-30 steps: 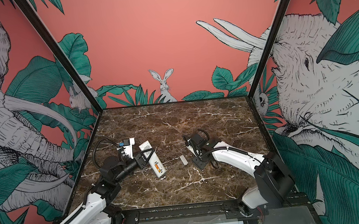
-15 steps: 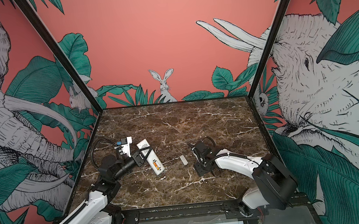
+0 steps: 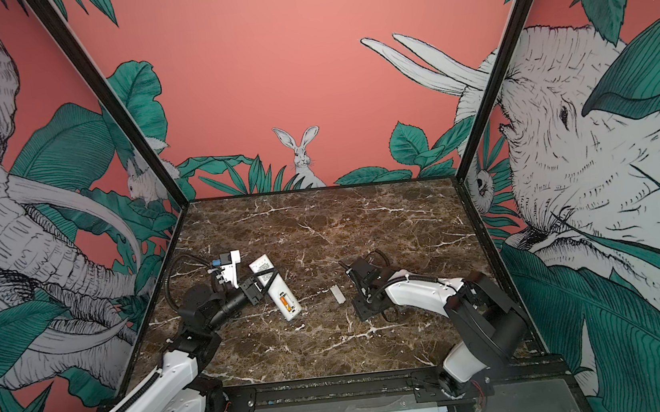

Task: Load the batteries into the remote control

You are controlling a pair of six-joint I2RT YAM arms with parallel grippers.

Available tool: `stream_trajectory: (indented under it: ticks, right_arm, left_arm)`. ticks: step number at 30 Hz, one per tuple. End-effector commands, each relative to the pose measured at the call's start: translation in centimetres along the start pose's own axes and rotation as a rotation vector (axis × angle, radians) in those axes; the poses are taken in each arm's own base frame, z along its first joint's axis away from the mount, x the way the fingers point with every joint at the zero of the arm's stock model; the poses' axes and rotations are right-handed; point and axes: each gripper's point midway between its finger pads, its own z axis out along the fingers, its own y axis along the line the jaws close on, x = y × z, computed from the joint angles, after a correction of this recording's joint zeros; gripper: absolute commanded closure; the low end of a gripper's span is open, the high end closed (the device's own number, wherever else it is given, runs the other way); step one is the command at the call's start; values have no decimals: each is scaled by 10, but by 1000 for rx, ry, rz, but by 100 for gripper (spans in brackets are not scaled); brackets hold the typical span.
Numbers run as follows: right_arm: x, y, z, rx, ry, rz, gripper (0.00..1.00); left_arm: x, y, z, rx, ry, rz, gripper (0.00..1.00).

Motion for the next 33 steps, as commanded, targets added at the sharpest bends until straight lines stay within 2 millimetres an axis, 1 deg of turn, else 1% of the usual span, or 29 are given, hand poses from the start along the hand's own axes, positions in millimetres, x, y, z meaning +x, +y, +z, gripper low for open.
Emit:
stream_trajectory:
  ticks: [1,6,8,11,14,15,19,20,21,24,28,33]
  right_arm:
    - [0,-5,6,23,15,-12,51]
    - [0,-1,7,11,34,-54,68]
    - [-2,4,6,-18,38,-85,76]
    - [-6,22,1,-70,27,-172,84]
    - [-8,42,-6,-92,15,-305,90]
    - [-7,48,-8,-86,14,-361,91]
    - [-4,61,-18,-61,36,-509,96]
    - [1,59,-11,-39,69,-531,96]
    - [3,58,-10,-36,85,-547,97]
    - [9,67,-10,-58,105,-608,97]
    - [13,71,-7,-84,135,-620,96]
    - [15,73,-1,-82,194,-652,95]
  left_arm:
    - [-6,-8,-3,39,-26,15,100]
    - [-6,-8,-4,36,-27,9,100]
    - [-6,-9,-5,35,-27,10,100]
    - [-6,-9,-5,31,-25,12,100]
    - [-6,-9,-7,24,-23,12,100]
    - [-6,-10,-8,24,-23,12,100]
    - [-4,-10,-12,15,-22,11,100]
    - [-5,-11,-13,13,-23,12,100]
    - [-4,-11,-15,8,-23,13,100]
    - [-2,-11,-20,-8,-22,22,100]
    - [-2,-13,-27,-28,-29,36,100]
    - [0,-12,-30,-30,-31,31,100]
